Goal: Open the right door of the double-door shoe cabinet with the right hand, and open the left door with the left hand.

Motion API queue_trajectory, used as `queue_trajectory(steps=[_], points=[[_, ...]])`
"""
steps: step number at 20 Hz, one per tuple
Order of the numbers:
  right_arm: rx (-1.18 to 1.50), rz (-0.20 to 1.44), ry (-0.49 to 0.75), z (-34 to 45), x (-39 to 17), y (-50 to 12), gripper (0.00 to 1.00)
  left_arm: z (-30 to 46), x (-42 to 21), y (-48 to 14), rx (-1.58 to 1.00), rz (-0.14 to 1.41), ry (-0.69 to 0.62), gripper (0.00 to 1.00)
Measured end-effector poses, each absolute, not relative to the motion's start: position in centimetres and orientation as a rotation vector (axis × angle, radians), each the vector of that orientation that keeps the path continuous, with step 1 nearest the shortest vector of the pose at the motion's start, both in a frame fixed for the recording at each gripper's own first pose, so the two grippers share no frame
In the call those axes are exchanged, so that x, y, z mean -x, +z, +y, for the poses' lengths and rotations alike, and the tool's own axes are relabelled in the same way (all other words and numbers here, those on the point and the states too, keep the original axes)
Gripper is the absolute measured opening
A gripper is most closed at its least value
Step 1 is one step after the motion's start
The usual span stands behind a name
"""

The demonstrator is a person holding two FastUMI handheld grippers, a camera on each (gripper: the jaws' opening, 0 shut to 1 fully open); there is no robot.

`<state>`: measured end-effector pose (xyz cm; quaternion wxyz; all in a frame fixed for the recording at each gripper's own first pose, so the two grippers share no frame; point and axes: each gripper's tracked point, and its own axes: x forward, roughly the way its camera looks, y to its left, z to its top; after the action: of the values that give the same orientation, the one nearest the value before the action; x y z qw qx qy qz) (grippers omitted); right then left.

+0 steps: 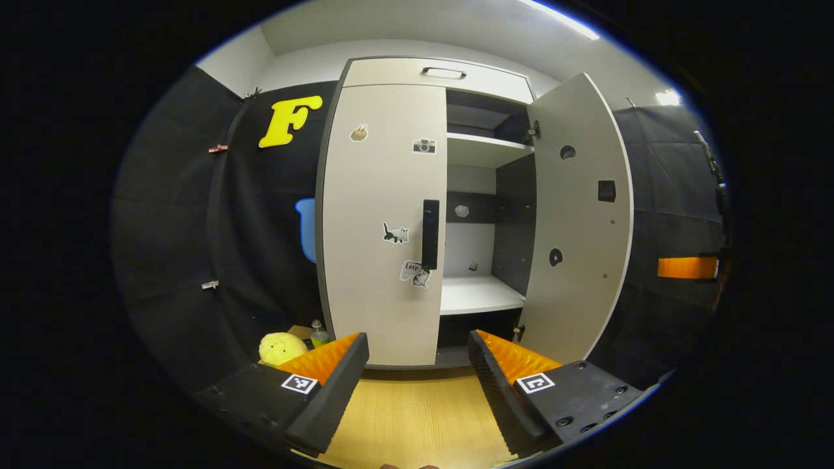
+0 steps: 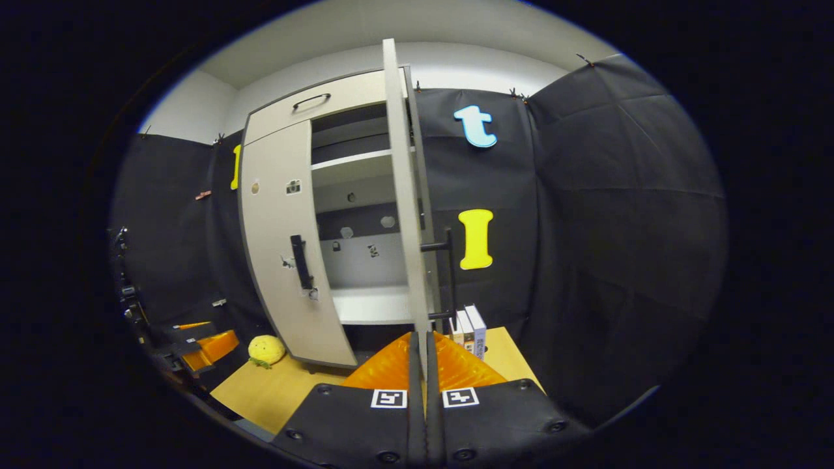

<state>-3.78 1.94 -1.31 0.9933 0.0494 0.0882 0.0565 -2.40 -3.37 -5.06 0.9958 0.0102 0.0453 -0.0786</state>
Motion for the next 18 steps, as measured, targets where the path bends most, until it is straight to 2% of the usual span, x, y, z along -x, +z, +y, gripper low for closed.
queue_trajectory(steps=[9, 17, 18], points=[[-0.088, 0.2, 0.211, 14.6, 2.3, -4.7, 0.05, 0.5, -3.1, -4.1, -0.016, 0.063, -0.215, 0.95], [-0.041, 0.169, 0.149, 17.3, -0.1, -6.5, 0.05, 0.7, -7.9, -1.5, -0.004, 0.025, -0.251, 0.95], [-0.041, 0.164, 0.138, 16.9, -0.2, -6.7, 0.11, 0.3, -8.8, -1.0, -0.004, 0.018, -0.248, 0.95]])
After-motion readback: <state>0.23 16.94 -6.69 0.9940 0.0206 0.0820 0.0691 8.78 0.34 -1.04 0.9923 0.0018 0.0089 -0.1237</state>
